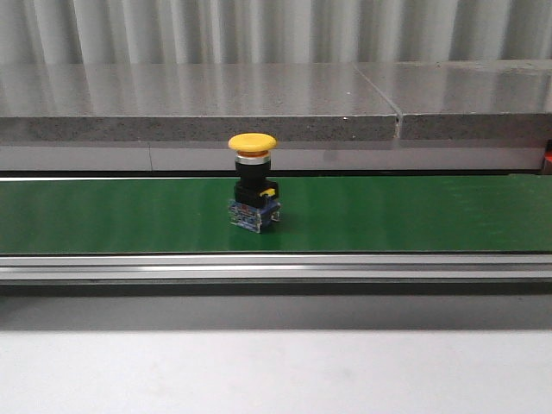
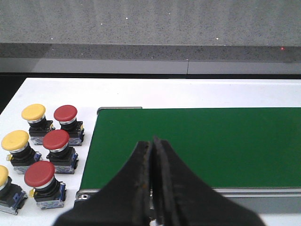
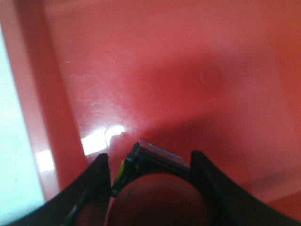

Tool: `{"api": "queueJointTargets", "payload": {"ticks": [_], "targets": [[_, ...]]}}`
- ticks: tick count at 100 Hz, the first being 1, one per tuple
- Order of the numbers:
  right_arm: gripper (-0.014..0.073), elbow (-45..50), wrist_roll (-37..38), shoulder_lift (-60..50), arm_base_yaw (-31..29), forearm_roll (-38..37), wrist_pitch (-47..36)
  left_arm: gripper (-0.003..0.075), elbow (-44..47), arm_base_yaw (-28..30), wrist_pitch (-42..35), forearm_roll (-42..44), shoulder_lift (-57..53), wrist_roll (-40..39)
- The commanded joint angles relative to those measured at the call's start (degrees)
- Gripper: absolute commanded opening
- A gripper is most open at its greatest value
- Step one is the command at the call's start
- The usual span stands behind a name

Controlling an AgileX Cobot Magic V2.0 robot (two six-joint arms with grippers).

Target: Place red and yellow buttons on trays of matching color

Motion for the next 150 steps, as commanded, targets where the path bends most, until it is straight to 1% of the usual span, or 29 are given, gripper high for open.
{"api": "queueJointTargets", "payload": {"ticks": [1,15,22,27,34,35,36,39,41,46,52,56,80,101,118,132,150], "targets": [[0.0084,-2.31,-0.05,-1.99,-0.61,-0.61,-2.67,-0.0020,-1.36,-0.45,-3.88,-1.14,0.51,0.10],[0.0092,-2.31,-0.05,-0.49,-0.61,-0.61,-2.46,-0.0020,-1.36,-0.45,-3.88,-1.14,0.51,0.10],[0.0127,-2.36,-0.05,-0.11,-0.66,-0.61,-2.09,-0.0020,-1.36,-0.45,-3.88,-1.14,0.51,0.10],[0.0176,-2.36,-0.05,-0.11,-0.66,-0.61,-1.93,-0.0020,-1.36,-0.45,-3.88,-1.14,0.51,0.10],[0.0290,-2.43,-0.10,-0.11,-0.66,-0.61,-1.87,-0.0020,-1.36,-0.45,-3.88,-1.14,0.51,0.10],[0.0334,-2.50,-0.10,-0.11,-0.66,-0.61,-1.77,-0.0020,-1.36,-0.45,-3.88,-1.14,0.51,0.10],[0.0334,-2.56,-0.10,-0.11,-0.66,-0.61,-1.77,-0.0020,-1.36,-0.45,-3.88,-1.14,0.51,0.10],[0.0410,-2.82,-0.10,-0.11,-0.66,-0.61,-1.25,-0.0020,-1.36,-0.45,-3.88,-1.14,0.51,0.10],[0.0440,-2.99,-0.10,-0.11,-0.66,-0.61,-1.06,-0.0020,-1.36,-0.45,-3.88,-1.14,0.51,0.10],[0.0547,-3.43,-0.10,-0.11,-0.66,-0.65,-0.50,-0.0020,-1.36,-0.45,-3.88,-1.14,0.51,0.10],[0.0631,-4.45,-0.10,-0.16,-0.66,-0.83,0.43,-0.0020,-1.36,-0.45,-3.88,-1.14,0.51,0.10],[0.0661,-5.13,-0.10,-0.16,-0.66,-1.07,1.22,-0.0020,-1.36,-0.45,-3.88,-1.14,0.51,0.10],[0.0664,-11.38,-0.10,-0.97,-0.66,-1.41,8.62,-0.0020,-1.36,-0.45,-3.88,-1.14,0.51,0.10],[0.0664,-11.35,-1.96,-6.65,0.91,-1.41,9.53,-0.0020,-1.36,-0.45,-3.88,-1.14,0.51,0.10],[0.0664,-11.13,-4.54,-13.11,2.59,-1.29,13.19,-0.0020,-1.36,-0.45,-3.88,-1.14,0.51,0.10],[0.0664,-8.19,-6.40,-19.06,4.73,-0.60,14.90,-0.0020,-1.36,-0.45,-3.88,-1.14,0.51,0.10],[0.0664,1.50,-7.04,-27.97,7.77,0.00,14.15,-0.0020,-1.36,-0.45,-3.88,-1.14,0.51,0.10]]}}
